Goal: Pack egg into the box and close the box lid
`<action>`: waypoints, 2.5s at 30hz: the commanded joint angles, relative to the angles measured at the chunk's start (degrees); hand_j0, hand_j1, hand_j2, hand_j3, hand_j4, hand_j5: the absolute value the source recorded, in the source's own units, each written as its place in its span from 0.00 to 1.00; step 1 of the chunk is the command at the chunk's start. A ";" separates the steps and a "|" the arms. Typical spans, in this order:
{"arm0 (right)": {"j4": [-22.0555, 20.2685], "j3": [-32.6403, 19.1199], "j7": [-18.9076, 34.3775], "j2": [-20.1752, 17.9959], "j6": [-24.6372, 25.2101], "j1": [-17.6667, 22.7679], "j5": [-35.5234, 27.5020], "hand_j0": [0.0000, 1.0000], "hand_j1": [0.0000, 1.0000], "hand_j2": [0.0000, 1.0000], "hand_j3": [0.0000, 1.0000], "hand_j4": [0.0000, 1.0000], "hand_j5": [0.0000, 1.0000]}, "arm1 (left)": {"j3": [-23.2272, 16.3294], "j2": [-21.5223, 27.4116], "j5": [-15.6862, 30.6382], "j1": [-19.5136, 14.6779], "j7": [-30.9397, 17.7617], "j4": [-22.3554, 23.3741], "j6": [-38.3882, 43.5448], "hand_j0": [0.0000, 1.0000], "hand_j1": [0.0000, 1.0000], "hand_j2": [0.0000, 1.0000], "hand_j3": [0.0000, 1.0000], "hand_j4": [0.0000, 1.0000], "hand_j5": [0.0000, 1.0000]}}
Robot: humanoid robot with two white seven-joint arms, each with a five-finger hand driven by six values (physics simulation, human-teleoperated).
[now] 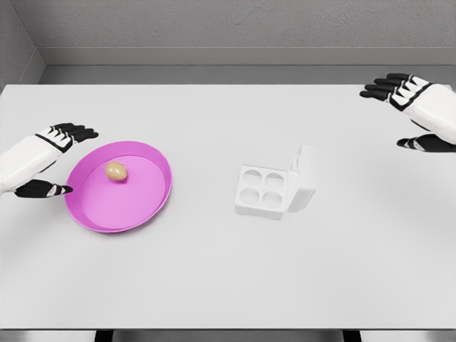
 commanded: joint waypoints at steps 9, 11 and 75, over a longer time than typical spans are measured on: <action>-2.78 0.06 0.90 -0.15 -0.06 -0.35 -0.13 1.00 1.00 1.00 1.00 1.00 1.00 | -5.86 7.06 -2.98 -2.72 -11.55 -7.79 0.09 1.00 1.00 1.00 1.00 1.00 1.00; -2.78 0.06 6.61 0.12 -0.06 -0.88 0.22 1.00 1.00 1.00 1.00 1.00 1.00 | -15.00 8.91 -2.98 -12.12 -16.50 -6.39 0.09 1.00 1.00 1.00 1.00 1.00 1.00; 6.18 4.80 17.60 3.11 -0.06 -0.44 2.59 1.00 1.00 1.00 1.00 1.00 1.00 | -47.35 5.92 10.30 -38.67 -16.50 19.02 8.19 0.70 0.70 0.70 0.70 0.70 0.70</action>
